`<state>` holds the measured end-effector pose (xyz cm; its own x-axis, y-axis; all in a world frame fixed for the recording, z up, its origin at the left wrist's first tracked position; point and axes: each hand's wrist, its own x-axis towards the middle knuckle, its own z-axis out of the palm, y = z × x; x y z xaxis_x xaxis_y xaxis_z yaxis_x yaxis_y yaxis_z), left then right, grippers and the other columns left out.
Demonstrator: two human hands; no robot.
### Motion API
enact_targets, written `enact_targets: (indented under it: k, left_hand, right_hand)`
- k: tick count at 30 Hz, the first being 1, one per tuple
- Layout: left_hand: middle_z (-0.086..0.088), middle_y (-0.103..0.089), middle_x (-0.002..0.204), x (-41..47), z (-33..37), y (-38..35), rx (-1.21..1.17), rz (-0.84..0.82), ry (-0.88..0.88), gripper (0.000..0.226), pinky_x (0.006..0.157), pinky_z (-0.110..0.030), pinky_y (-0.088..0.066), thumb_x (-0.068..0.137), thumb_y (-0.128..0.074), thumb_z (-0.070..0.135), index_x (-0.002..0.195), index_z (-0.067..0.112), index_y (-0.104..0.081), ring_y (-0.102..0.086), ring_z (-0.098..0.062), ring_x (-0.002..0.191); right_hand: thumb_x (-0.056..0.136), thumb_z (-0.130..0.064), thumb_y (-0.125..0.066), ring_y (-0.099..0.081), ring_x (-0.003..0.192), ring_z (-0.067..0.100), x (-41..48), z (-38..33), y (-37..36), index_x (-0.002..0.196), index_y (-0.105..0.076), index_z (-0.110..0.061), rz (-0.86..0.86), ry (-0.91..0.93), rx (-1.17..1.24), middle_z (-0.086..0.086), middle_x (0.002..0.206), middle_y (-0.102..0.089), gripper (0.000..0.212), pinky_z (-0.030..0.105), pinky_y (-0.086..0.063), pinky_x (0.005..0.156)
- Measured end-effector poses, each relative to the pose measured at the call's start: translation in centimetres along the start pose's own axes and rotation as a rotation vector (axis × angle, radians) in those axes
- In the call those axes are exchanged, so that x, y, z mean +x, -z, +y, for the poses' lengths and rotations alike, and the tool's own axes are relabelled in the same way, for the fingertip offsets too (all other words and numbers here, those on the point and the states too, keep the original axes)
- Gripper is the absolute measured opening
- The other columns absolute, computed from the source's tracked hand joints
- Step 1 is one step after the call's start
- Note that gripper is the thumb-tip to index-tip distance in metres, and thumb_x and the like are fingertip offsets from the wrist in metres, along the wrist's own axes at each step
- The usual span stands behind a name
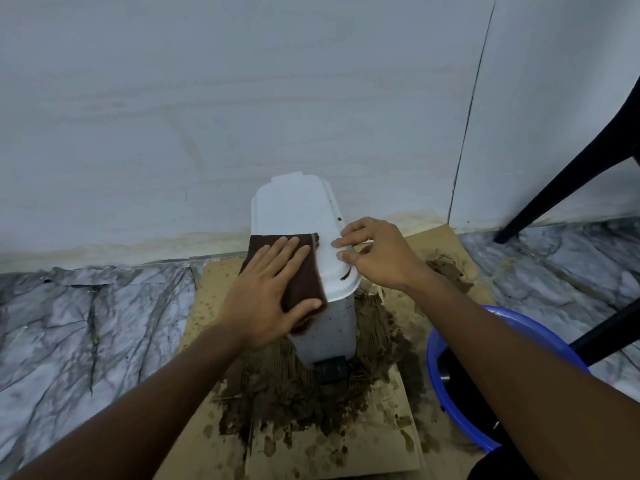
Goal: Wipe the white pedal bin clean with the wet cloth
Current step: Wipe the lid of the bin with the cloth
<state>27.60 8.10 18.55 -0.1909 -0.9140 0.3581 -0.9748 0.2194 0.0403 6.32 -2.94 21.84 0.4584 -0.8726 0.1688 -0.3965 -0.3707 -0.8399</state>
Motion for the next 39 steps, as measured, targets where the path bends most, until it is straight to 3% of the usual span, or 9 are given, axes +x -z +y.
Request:
enact_targets:
  k: [7, 13, 21, 26, 29, 31, 35, 39]
  left_hand:
    - [0.012, -0.011, 0.167, -0.2, -0.1, -1.0, -0.407, 0.082, 0.289, 0.084, 0.124, -0.035, -0.007, 0.088, -0.043, 0.073, 0.157, 0.029, -0.026, 0.002, -0.003, 0.153]
    - [0.013, -0.007, 0.167, 0.6, -1.1, -0.9, -0.406, 0.019, 0.216, 0.086, 0.124, -0.034, -0.004, 0.088, -0.041, 0.076, 0.158, 0.028, -0.025, 0.008, 0.0, 0.152]
    - [0.015, -0.008, 0.166, 0.8, -5.7, 1.1, -0.427, -0.083, 0.164, 0.086, 0.125, -0.035, -0.008, 0.087, -0.039, 0.076, 0.158, 0.031, -0.023, 0.004, 0.002, 0.151]
    - [0.018, -0.003, 0.167, 0.1, -8.0, 1.8, -0.422, -0.102, 0.215, 0.086, 0.122, -0.037, -0.022, 0.087, -0.036, 0.077, 0.159, 0.032, -0.02, -0.012, -0.011, 0.153]
    - [0.023, -0.004, 0.165, -0.3, -8.7, 2.5, -0.489, -0.106, 0.263, 0.084, 0.12, -0.031, -0.022, 0.086, -0.038, 0.077, 0.157, 0.038, -0.019, -0.017, -0.005, 0.149]
    - [0.025, -0.004, 0.164, -1.5, -8.7, 2.6, -0.502, -0.077, 0.277, 0.079, 0.119, -0.029, -0.021, 0.086, -0.036, 0.075, 0.156, 0.042, -0.018, -0.017, 0.001, 0.145]
    - [0.021, 0.001, 0.166, -3.2, -6.7, 1.7, -0.446, -0.075, 0.33, 0.079, 0.122, -0.041, -0.023, 0.089, -0.033, 0.075, 0.158, 0.042, -0.014, -0.013, -0.011, 0.152]
    - [0.01, 0.004, 0.168, -1.7, -2.3, 1.1, -0.348, -0.049, 0.344, 0.082, 0.125, -0.037, -0.011, 0.091, -0.029, 0.074, 0.16, 0.032, -0.013, 0.001, -0.011, 0.154]
  right_hand:
    - [0.084, -0.018, -0.075, -0.06, 0.099, 0.005, -0.1, 0.2, -0.2, 0.094, -0.077, -0.025, 0.064, 0.009, -0.043, -0.013, 0.111, -0.061, 0.012, 0.034, -0.055, 0.089]
    - [0.082, -0.029, -0.077, -0.055, 0.113, 0.006, 0.7, 0.7, -0.4, 0.099, -0.076, -0.03, 0.093, 0.034, -0.12, -0.013, 0.117, -0.061, 0.017, 0.033, -0.047, 0.097]
    - [0.084, -0.033, -0.076, -0.057, 0.112, 0.005, 1.5, -0.5, -2.9, 0.105, -0.076, -0.027, 0.133, 0.073, -0.021, -0.012, 0.115, -0.06, 0.022, 0.038, -0.055, 0.093]
    - [0.084, -0.038, -0.075, -0.055, 0.12, 0.01, 1.9, -2.4, -5.0, 0.111, -0.075, -0.024, 0.156, 0.064, -0.067, -0.007, 0.121, -0.061, 0.03, 0.032, -0.047, 0.102]
    - [0.085, -0.038, -0.074, -0.053, 0.121, 0.013, 1.8, -3.5, -6.1, 0.114, -0.073, -0.023, 0.149, 0.035, -0.07, -0.004, 0.123, -0.058, 0.033, 0.031, -0.044, 0.105]
    - [0.083, -0.04, -0.075, -0.052, 0.119, 0.016, 1.3, -4.0, -7.0, 0.112, -0.072, -0.025, 0.112, 0.041, -0.111, -0.004, 0.12, -0.055, 0.033, 0.037, -0.045, 0.104]
    - [0.077, -0.043, -0.078, -0.053, 0.112, 0.016, 0.7, -4.1, -6.4, 0.103, -0.07, -0.03, 0.044, 0.023, -0.217, -0.007, 0.113, -0.049, 0.03, 0.037, -0.046, 0.1]
    - [0.075, -0.039, -0.079, -0.048, 0.117, 0.016, 2.2, -2.5, -3.8, 0.095, -0.071, -0.035, 0.011, 0.049, -0.273, -0.009, 0.114, -0.053, 0.022, 0.035, -0.043, 0.101]
